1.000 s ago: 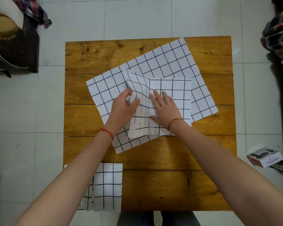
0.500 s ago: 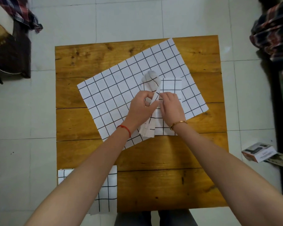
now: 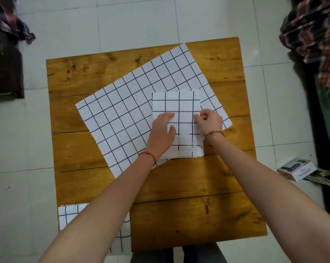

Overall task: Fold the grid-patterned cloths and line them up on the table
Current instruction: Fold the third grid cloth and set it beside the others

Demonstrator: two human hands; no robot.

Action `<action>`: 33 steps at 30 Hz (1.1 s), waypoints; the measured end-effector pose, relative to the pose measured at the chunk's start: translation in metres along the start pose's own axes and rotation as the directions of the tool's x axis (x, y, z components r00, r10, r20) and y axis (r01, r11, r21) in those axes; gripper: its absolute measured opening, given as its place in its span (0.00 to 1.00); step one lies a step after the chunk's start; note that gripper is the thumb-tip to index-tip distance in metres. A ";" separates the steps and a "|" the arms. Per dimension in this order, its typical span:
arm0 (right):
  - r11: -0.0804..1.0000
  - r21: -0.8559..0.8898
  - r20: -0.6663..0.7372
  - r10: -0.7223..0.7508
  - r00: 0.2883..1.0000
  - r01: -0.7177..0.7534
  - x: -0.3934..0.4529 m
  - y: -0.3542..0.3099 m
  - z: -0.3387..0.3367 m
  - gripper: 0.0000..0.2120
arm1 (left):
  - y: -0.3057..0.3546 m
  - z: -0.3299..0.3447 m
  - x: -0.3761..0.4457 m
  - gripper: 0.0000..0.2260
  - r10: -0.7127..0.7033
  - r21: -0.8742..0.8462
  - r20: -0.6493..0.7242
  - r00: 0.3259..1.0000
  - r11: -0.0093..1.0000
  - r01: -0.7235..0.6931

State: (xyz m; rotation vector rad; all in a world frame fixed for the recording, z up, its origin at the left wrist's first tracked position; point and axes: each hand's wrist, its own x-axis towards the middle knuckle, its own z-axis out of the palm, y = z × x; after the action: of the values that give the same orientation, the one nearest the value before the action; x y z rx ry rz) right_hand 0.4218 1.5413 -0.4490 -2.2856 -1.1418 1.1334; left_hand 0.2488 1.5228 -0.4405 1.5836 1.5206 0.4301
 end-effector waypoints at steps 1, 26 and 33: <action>1.000 -0.007 -0.017 0.002 1.000 -0.002 0.002 -0.001 0.001 0.04 | -0.006 -0.005 0.001 0.18 0.014 0.064 -0.011 1.000 0.998 -0.013; 0.389 -0.642 0.271 -0.691 0.670 0.661 0.020 -0.040 0.037 0.21 | -0.038 -0.045 0.048 0.40 0.018 0.733 0.177 0.984 0.665 -0.144; 0.264 -0.697 0.480 -0.519 0.707 0.667 0.021 -0.044 0.053 0.29 | -0.046 -0.041 0.054 0.40 -0.017 0.751 0.159 0.987 0.651 -0.110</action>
State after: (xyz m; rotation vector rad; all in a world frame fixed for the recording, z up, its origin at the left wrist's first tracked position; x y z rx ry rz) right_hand 0.3653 1.5820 -0.4665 -1.8445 -2.8267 0.4179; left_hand 0.1999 1.5814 -0.4698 2.2345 1.6351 -0.3838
